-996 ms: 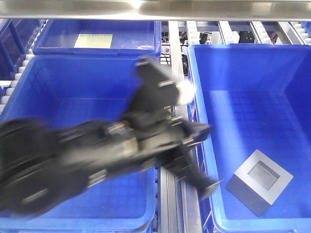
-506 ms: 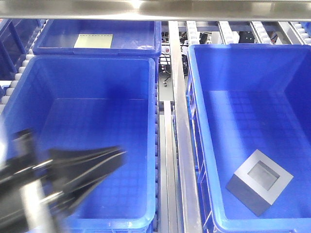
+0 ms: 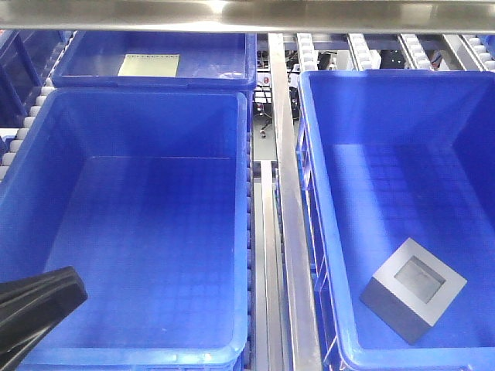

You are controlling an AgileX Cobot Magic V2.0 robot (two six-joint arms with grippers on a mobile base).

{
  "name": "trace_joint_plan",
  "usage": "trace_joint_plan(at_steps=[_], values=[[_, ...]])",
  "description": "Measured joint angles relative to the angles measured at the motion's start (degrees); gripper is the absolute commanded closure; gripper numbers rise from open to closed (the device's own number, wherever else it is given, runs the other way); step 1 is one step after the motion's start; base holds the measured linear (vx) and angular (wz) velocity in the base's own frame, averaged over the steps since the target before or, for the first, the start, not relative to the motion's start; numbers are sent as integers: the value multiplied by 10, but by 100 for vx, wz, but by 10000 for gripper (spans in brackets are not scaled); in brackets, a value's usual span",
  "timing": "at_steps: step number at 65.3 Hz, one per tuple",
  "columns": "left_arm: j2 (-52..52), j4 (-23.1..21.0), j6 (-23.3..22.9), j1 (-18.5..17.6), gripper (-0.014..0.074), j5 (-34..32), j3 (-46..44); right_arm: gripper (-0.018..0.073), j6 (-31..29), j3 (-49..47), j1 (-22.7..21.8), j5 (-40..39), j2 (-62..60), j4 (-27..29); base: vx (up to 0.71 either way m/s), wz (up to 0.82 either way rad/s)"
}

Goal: Sort gray base to blue bin

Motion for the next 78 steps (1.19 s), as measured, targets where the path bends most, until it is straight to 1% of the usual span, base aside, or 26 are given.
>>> trace_joint_plan(at_steps=[41,53,68,73,78], values=[[-2,0,0,1,604,13,0,564,0,0,0,0,0,0,0,0],[-2,-1,26,1,604,13,0,564,0,0,0,0,0,0,0,0],[-2,-2,32,1,604,13,0,564,0,0,0,0,0,0,0,0],[-10,-1,32,8,604,22,0,564,0,0,0,0,0,0,0,0],[-36,-1,32,32,604,54,0,564,0,0,0,0,0,0,0,0]])
